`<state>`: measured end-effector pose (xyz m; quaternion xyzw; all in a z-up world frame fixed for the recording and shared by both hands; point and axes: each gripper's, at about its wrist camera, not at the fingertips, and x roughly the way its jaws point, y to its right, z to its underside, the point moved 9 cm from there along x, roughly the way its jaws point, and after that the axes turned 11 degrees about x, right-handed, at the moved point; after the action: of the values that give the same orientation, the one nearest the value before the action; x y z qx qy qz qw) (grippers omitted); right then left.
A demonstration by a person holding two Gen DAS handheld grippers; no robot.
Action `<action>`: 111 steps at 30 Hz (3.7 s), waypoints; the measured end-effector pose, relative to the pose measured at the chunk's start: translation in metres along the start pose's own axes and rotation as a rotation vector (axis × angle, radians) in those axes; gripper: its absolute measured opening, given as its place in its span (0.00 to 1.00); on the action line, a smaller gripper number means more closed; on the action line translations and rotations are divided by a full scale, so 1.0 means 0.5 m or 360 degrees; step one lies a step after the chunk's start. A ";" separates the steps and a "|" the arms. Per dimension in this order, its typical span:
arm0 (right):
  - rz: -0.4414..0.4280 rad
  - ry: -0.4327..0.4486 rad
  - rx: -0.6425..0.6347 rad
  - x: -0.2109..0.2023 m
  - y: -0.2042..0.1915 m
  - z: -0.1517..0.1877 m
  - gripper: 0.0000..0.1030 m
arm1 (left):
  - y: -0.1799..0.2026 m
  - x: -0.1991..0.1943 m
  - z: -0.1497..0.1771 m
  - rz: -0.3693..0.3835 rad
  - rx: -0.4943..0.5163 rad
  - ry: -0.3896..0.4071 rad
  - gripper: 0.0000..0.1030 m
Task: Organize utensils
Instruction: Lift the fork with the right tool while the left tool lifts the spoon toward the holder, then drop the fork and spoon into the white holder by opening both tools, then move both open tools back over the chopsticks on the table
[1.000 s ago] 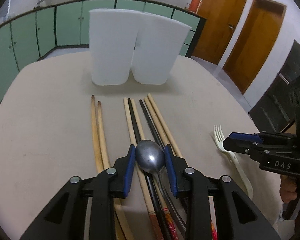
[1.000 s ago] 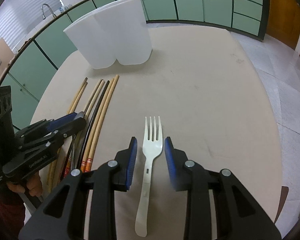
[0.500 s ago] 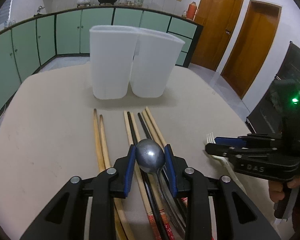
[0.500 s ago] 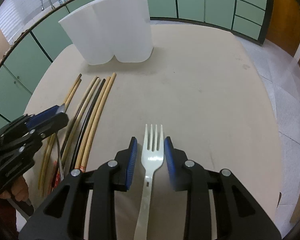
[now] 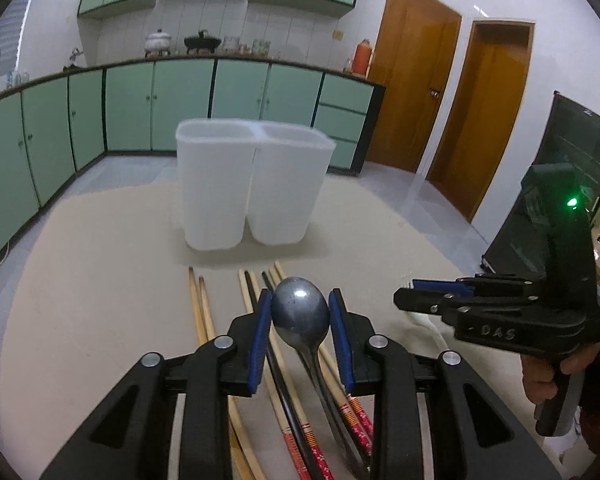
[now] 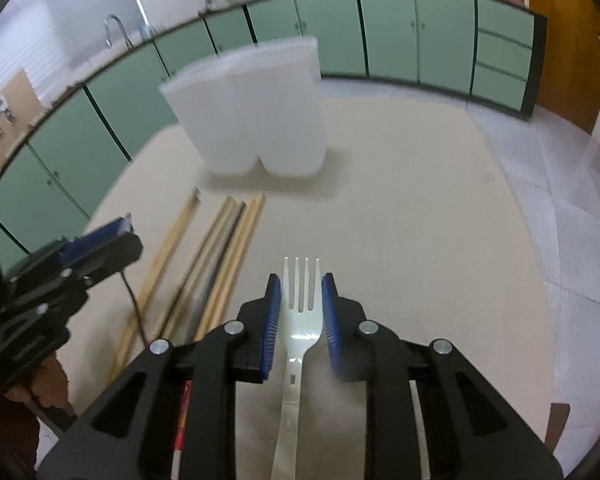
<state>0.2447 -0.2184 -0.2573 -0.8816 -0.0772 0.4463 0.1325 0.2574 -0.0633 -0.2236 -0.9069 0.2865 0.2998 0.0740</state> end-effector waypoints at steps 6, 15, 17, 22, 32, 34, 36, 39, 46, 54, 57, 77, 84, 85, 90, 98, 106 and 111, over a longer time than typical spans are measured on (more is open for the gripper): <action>-0.0078 0.0114 0.0007 -0.051 -0.007 -0.018 0.19 | 0.015 -0.037 -0.025 -0.0023 0.0047 0.0094 0.27; -0.0148 0.0216 0.0007 -0.095 -0.032 -0.045 0.19 | 0.032 -0.066 -0.051 -0.0036 0.0074 0.0181 0.27; -0.0152 0.0227 0.0005 -0.102 -0.036 -0.046 0.19 | 0.035 -0.068 -0.054 -0.0033 0.0069 0.0190 0.27; -0.0163 0.0259 0.0002 -0.119 -0.039 -0.056 0.19 | 0.039 -0.082 -0.071 -0.0044 0.0083 0.0233 0.27; -0.0240 0.0404 -0.0052 -0.167 -0.066 -0.146 0.19 | 0.035 -0.139 -0.143 -0.0086 0.0126 0.0369 0.27; -0.0267 0.0446 -0.0057 -0.180 -0.070 -0.179 0.19 | 0.027 -0.149 -0.167 -0.0105 0.0134 0.0399 0.27; -0.0284 0.0486 -0.0060 -0.191 -0.073 -0.210 0.19 | 0.015 -0.165 -0.200 -0.0137 0.0149 0.0449 0.27; -0.0320 0.0549 -0.0082 -0.204 -0.082 -0.263 0.20 | -0.005 -0.182 -0.246 -0.0184 0.0168 0.0504 0.27; -0.0414 0.0671 -0.0127 -0.209 -0.116 -0.393 0.20 | -0.060 -0.194 -0.370 -0.0284 0.0211 0.0642 0.27; -0.0420 0.0736 -0.0090 -0.113 -0.110 -0.517 0.20 | -0.133 -0.108 -0.440 -0.0359 0.0224 0.0636 0.27; -0.0384 0.0754 -0.0070 -0.063 -0.100 -0.548 0.20 | -0.154 -0.063 -0.442 -0.0378 0.0220 0.0608 0.27; -0.0288 0.0639 -0.0062 0.111 -0.088 -0.486 0.26 | -0.207 0.098 -0.345 -0.0364 0.0068 0.0420 0.32; -0.0276 0.0645 -0.0028 0.068 -0.080 -0.446 0.32 | -0.198 0.068 -0.337 -0.0388 0.0053 0.0422 0.43; -0.0273 0.0648 -0.0024 0.061 -0.080 -0.440 0.34 | -0.196 0.064 -0.337 -0.0388 0.0050 0.0425 0.45; -0.0252 0.0644 0.0011 0.006 -0.073 -0.386 0.48 | -0.172 0.014 -0.319 -0.0383 0.0020 0.0415 0.56; -0.0137 0.0506 0.0015 -0.047 -0.055 -0.228 0.72 | -0.119 -0.063 -0.190 -0.0326 -0.0072 0.0253 0.67; -0.0003 0.0256 -0.0013 -0.055 -0.041 -0.011 0.79 | -0.084 -0.106 0.011 -0.0328 -0.0119 -0.0076 0.72; 0.0037 0.0166 0.0003 -0.058 -0.046 0.100 0.77 | -0.059 -0.125 0.112 -0.0332 -0.0175 -0.0196 0.72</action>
<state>0.1869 -0.1958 -0.2566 -0.9044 -0.0595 0.4014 0.1321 0.2053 0.0079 -0.2333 -0.9144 0.1686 0.3608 0.0723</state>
